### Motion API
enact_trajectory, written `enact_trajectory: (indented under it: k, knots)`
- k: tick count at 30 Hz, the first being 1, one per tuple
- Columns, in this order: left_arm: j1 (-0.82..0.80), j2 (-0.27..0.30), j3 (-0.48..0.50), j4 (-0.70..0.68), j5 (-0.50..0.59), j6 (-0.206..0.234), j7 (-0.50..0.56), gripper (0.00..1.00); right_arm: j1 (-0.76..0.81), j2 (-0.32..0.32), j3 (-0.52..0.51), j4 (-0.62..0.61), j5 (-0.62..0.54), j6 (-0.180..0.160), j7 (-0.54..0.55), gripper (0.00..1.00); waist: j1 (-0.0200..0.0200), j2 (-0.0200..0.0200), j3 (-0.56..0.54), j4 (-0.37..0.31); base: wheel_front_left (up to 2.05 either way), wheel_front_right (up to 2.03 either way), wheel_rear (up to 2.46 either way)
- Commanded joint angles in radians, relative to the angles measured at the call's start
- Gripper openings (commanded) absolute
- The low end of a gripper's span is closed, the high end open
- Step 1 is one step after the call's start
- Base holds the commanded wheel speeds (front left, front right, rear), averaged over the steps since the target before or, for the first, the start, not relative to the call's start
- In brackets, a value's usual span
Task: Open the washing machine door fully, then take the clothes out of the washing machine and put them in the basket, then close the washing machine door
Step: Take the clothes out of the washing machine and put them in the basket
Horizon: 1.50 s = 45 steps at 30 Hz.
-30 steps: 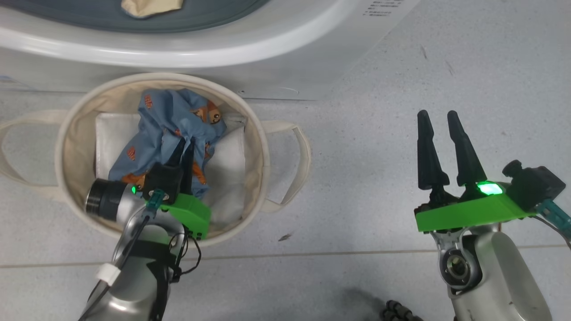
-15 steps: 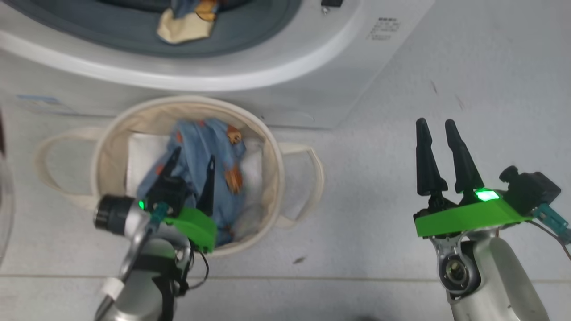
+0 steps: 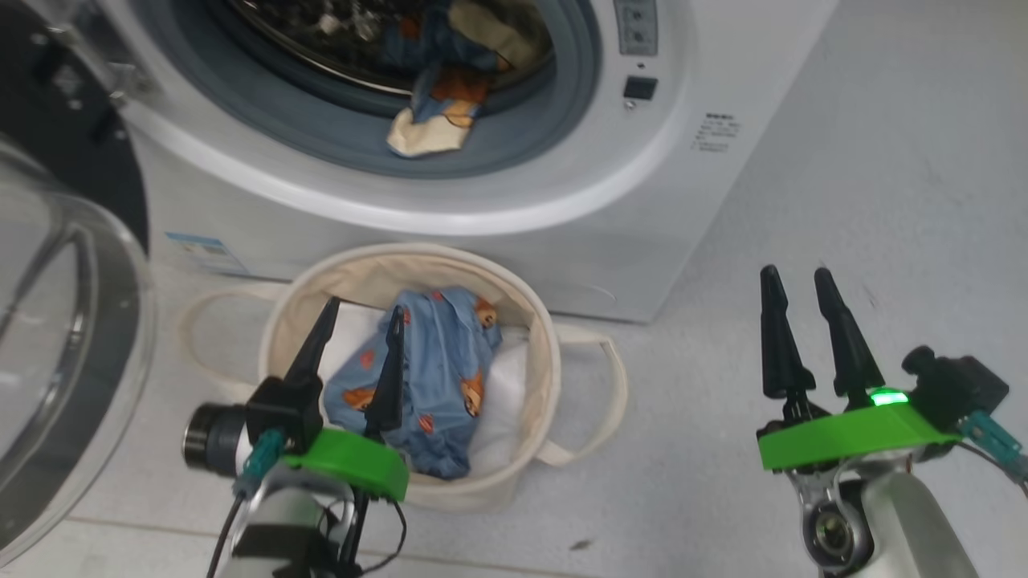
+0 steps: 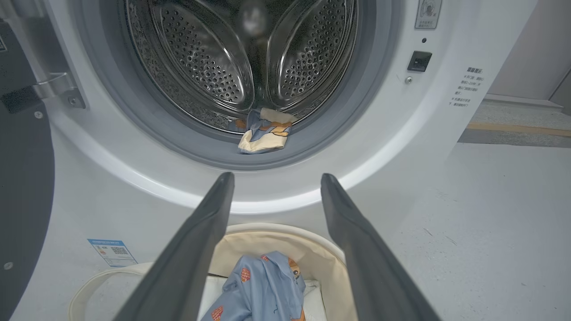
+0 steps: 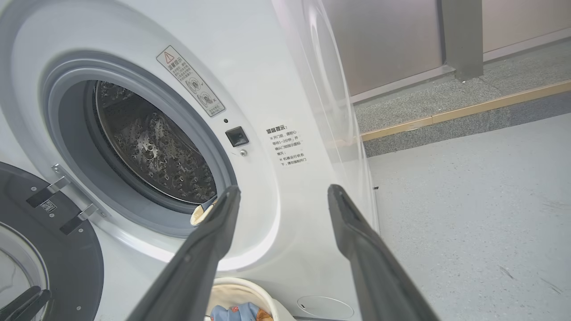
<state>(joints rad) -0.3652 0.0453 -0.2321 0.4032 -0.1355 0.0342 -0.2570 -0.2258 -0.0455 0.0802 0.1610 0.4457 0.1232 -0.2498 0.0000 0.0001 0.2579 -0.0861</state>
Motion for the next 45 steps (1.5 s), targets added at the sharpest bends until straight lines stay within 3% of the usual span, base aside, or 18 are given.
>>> enact_trajectory:
  k: [1, 8, 14, 45]
  knots:
    - [0.009, 0.006, 0.034, -0.039, -0.007, 0.002, -0.005, 1.0, 0.01, -0.005, 0.018, -0.035, -0.006, 0.008, -0.012, 1.0, 0.0, -0.0001, -0.029, 0.024, 0.0, 0.0, 0.0]
    - [0.1, 0.005, 0.024, -0.111, -0.033, 0.035, -0.005, 1.0, 0.067, -0.005, 0.009, -0.04, 0.005, 0.008, -0.012, 1.0, 0.0, -0.0001, -0.093, 0.06, 0.0, 0.0, 0.0]
    - [0.155, 0.005, 0.037, -0.123, -0.023, 0.087, -0.005, 1.0, 0.098, -0.005, 0.005, -0.041, 0.009, 0.008, -0.012, 1.0, 0.0, -0.0001, -0.118, 0.075, 0.0, 0.0, 0.0]
    - [0.213, 0.005, 0.013, -0.183, -0.053, 0.102, -0.005, 1.0, 0.124, -0.005, 0.015, -0.027, 0.015, 0.008, -0.012, 1.0, 0.0, -0.0001, -0.159, 0.07, 0.0, 0.0, 0.0]
